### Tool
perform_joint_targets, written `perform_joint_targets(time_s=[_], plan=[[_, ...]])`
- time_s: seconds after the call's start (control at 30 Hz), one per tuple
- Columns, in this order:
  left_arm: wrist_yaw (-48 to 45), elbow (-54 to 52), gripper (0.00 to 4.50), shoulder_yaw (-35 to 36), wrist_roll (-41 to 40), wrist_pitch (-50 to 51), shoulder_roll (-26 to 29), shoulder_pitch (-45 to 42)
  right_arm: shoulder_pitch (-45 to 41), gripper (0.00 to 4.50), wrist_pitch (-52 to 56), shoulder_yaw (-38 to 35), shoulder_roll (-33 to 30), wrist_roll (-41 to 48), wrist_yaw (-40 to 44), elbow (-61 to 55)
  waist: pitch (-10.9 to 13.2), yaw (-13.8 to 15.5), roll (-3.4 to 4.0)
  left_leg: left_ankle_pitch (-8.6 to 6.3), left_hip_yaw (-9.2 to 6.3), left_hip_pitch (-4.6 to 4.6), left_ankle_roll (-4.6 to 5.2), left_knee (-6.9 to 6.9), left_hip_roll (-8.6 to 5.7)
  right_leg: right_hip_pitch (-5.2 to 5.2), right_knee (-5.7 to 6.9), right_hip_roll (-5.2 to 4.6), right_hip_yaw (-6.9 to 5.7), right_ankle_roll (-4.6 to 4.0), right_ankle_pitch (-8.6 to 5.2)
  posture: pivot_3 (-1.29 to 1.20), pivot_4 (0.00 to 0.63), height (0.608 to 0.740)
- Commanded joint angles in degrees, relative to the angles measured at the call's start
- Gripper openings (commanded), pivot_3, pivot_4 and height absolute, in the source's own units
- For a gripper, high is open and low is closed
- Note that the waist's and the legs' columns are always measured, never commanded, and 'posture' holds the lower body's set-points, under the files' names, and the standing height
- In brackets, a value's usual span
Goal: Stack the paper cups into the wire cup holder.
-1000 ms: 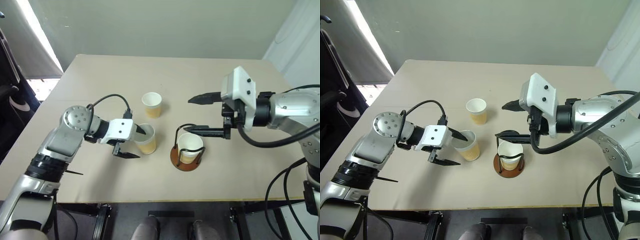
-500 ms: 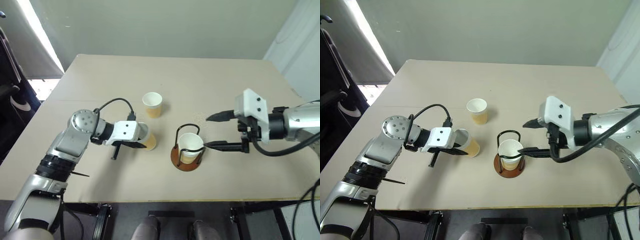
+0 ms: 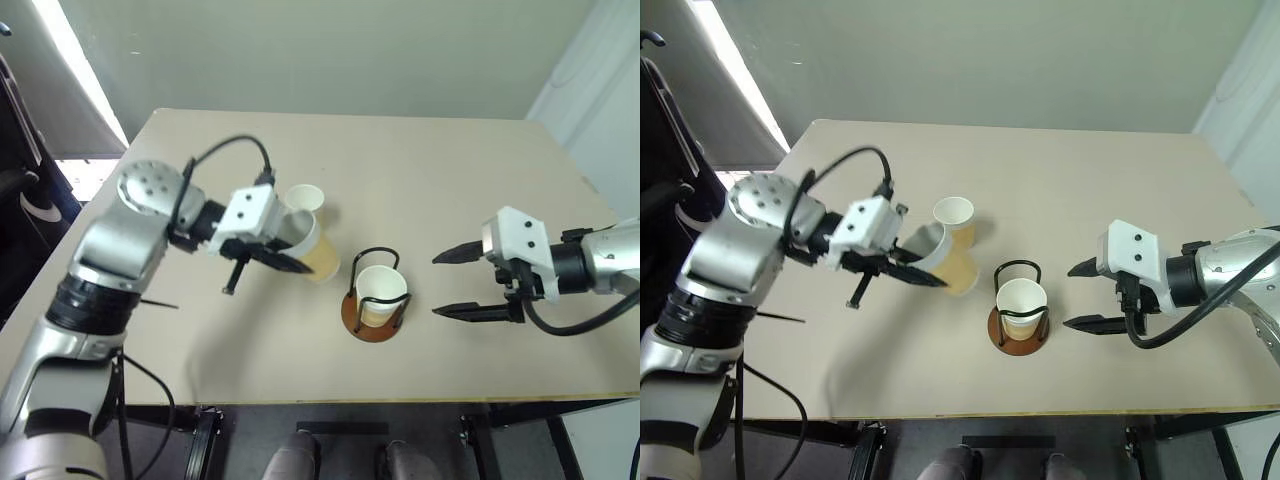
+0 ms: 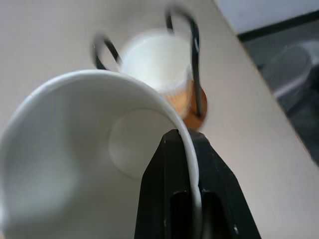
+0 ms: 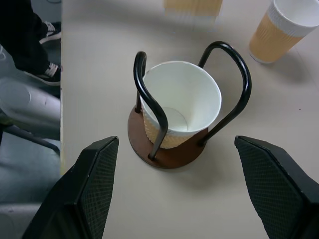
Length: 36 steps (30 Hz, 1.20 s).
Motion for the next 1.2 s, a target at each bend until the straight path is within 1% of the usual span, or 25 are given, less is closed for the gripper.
perform_joint_targets(time_s=[0.03,0.2,0.43,0.57,0.73,0.83,0.93,1.2], plan=[[-2.33,-1.21,0.02,-0.71,-3.61,0.52,1.36,-3.87,-0.75,3.79,-1.54,-0.27,-0.62,-1.05,1.09,0.25,-0.01,0.01,0.01,-0.01,0.00,0.01,0.01,0.00,0.00,0.01,-0.01,0.00,0.00,0.00,0.00,0.00,0.150,0.740],[-2.33,-0.19,0.02,-5.55,-7.91,-0.25,1.16,-9.92,-1.04,3.79,-2.51,0.34,-0.57,-2.26,2.19,1.29,0.00,0.02,0.00,-0.01,0.00,0.00,0.03,0.02,0.00,0.03,-0.02,0.00,-0.01,0.02,0.01,0.00,0.150,0.740],[-2.33,0.24,0.02,-13.23,-8.72,-4.48,-1.28,-15.36,-0.65,3.79,-2.82,-0.04,-0.75,-3.39,3.04,1.62,0.00,-0.01,0.00,-0.01,0.01,0.00,0.05,0.02,0.00,0.04,-0.03,-0.01,0.00,0.03,0.02,0.00,0.150,0.740],[-2.33,3.78,0.02,-18.50,-7.73,-8.78,-3.05,-18.91,-0.74,3.79,-2.58,-0.18,-0.58,-3.76,2.95,1.53,0.00,0.05,0.00,-0.01,0.00,-0.02,0.06,0.03,0.00,0.04,-0.03,-0.01,-0.01,0.05,0.01,0.00,0.150,0.740],[-2.33,13.46,0.02,-24.74,-2.96,-18.24,-7.01,-23.26,-0.34,3.79,-2.07,-0.79,-0.77,-3.73,2.59,1.08,0.00,0.12,0.00,-0.02,0.01,-0.01,0.09,0.05,0.00,0.06,-0.04,-0.02,0.00,0.08,0.02,0.00,0.150,0.740],[-2.33,17.21,0.02,-26.64,-2.20,-21.71,-8.95,-24.83,-0.28,3.79,-1.68,-1.02,-0.75,-3.68,2.31,0.79,0.01,0.14,-0.01,-0.03,0.01,-0.06,0.11,0.06,0.00,0.06,-0.04,-0.02,-0.01,0.11,0.04,0.00,0.150,0.740],[-2.33,18.25,0.02,-28.07,-2.77,-23.39,-9.96,-25.48,0.08,3.79,-1.21,-1.37,-0.87,-3.38,2.02,0.18,0.01,0.14,-0.01,-0.05,0.01,-0.13,0.14,0.05,0.00,0.05,-0.02,-0.02,-0.01,0.15,0.05,0.00,0.150,0.740],[-2.33,17.25,0.02,-29.84,-6.23,-22.78,-10.89,-26.95,0.75,3.79,0.21,-3.26,-2.12,-1.80,2.38,-1.52,0.01,0.45,-0.01,-0.10,0.02,-0.25,0.21,0.06,0.00,0.04,-0.08,-0.02,-0.02,0.23,0.05,0.00,0.150,0.740]])
